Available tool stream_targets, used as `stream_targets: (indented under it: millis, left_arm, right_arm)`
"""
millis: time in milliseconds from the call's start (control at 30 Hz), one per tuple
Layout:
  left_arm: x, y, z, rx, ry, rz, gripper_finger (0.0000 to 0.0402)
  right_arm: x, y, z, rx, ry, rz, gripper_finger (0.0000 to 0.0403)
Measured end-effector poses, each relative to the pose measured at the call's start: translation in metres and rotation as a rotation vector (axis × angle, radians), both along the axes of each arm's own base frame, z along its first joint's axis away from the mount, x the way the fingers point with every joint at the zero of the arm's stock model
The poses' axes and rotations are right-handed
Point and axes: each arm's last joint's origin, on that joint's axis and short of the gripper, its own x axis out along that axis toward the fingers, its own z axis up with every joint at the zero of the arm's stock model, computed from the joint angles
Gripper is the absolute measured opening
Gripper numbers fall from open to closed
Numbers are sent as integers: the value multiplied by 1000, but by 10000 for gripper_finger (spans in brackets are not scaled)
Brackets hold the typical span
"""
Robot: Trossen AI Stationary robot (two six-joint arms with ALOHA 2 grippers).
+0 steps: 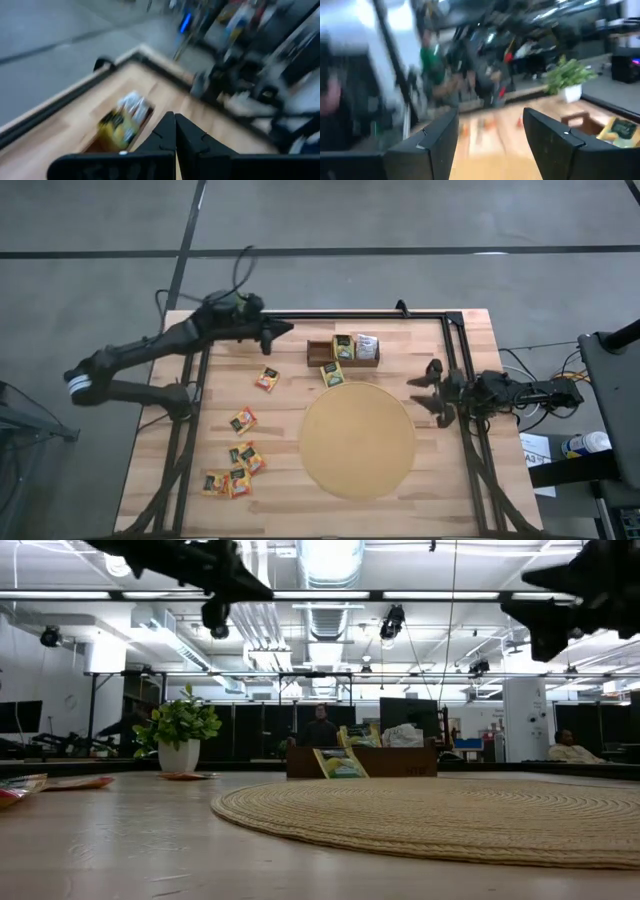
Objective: Pick & Place Tea
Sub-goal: Put the yellow tea bag into the middle section of the wooden organizer
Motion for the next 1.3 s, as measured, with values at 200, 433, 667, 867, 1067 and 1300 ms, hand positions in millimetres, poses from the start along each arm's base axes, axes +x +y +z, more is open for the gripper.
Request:
stream_targets:
  millis: [200, 433, 667, 867, 1067, 1300]
  left_arm:
    - [-24, -14, -8, -24, -81, 25, 0]
    - [-43, -25, -20, -93, -114, 30, 0]
    - [-68, -40, -45, -77, -155, 28, 0]
    - [-91, -51, -73, -125, -256, 87, 0]
    - [-106, -59, -91, -176, -366, 87, 0]
    - [-115, -64, -90, -156, -426, 77, 0]
  right_arm:
    - [-3, -10, 7, 406, -134, -285, 221]
    - [-1, -12, 19, 447, -83, -267, 221]
    - [1, -19, 62, 446, 123, -387, 221]
    - [20, -29, 104, 371, 372, -431, 221]
    - [64, -49, 141, 163, 515, -359, 221]
    - [115, -84, 168, 126, 675, -341, 221]
